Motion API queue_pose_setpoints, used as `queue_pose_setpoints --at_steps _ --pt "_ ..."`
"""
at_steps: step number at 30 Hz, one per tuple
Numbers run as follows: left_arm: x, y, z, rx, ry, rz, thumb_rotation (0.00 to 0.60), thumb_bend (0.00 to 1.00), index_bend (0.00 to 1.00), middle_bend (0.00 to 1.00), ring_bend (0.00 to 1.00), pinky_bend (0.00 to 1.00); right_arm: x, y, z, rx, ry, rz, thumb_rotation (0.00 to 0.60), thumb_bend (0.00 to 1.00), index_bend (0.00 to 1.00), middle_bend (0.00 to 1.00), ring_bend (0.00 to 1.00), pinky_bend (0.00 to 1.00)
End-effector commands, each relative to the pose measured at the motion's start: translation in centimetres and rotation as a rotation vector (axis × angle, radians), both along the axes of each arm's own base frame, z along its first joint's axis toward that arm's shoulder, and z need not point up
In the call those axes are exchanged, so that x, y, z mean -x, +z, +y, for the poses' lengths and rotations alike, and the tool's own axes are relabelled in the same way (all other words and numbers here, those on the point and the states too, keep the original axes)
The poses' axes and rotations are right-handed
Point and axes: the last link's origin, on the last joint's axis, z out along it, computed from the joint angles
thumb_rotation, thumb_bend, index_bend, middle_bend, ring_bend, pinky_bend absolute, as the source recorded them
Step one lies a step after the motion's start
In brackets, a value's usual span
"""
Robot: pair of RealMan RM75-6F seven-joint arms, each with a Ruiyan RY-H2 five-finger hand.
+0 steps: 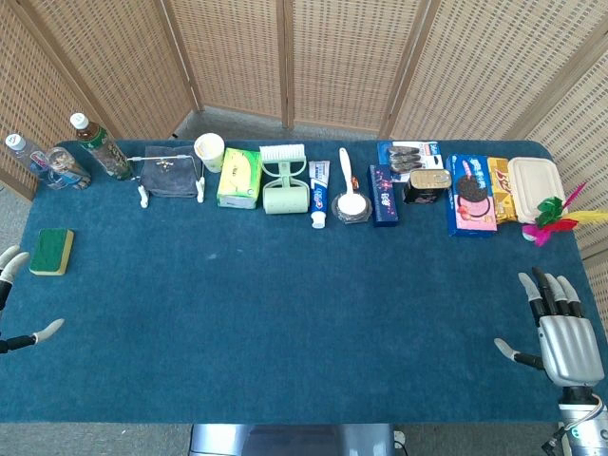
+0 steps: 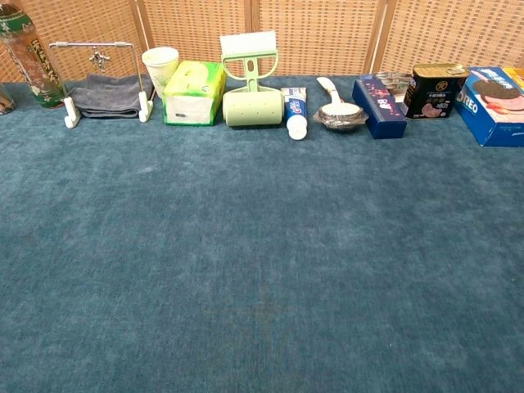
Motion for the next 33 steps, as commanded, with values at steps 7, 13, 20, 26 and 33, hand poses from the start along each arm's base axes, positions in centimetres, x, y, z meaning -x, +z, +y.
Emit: queue_pose_setpoints --at_steps 7,13,20,26,33 --pt "-0.2 -0.5 0.1 0.018 -0.01 0.011 0.387 0.05 0.03 0.05 0.12 0.18 0.1 0.0 0.0 -0.005 -0.004 -0.002 0.475 0.0 0.0 0.0 0.0 0.0" --pt "-1.9 -2.4 2.3 0.053 -0.094 -0.015 0.393 0.08 0.03 0.3 0.46 0.27 -0.1 -0.1 0.0 -0.006 0.0 -0.007 0.472 0.0 0.0 0.0 0.0 0.0" --pt "-7.9 -6.2 6.2 0.118 -0.385 -0.06 0.6 0.74 0.15 1.0 1.0 1.0 -0.1 0.2 0.0 0.003 -0.002 -0.014 0.477 0.0 0.0 0.0 0.0 0.0" --pt "-12.8 -10.3 7.3 0.267 -0.534 -0.034 0.6 0.99 0.21 1.0 1.0 1.0 0.2 0.2 -0.2 0.004 -0.012 -0.017 0.471 0.0 0.0 0.0 0.0 0.0" --pt "-18.3 -14.8 7.0 0.417 -0.692 0.09 0.6 1.0 0.21 1.0 1.0 1.0 0.2 0.4 -0.3 0.005 -0.012 -0.021 0.47 0.0 0.0 0.0 0.0 0.0"
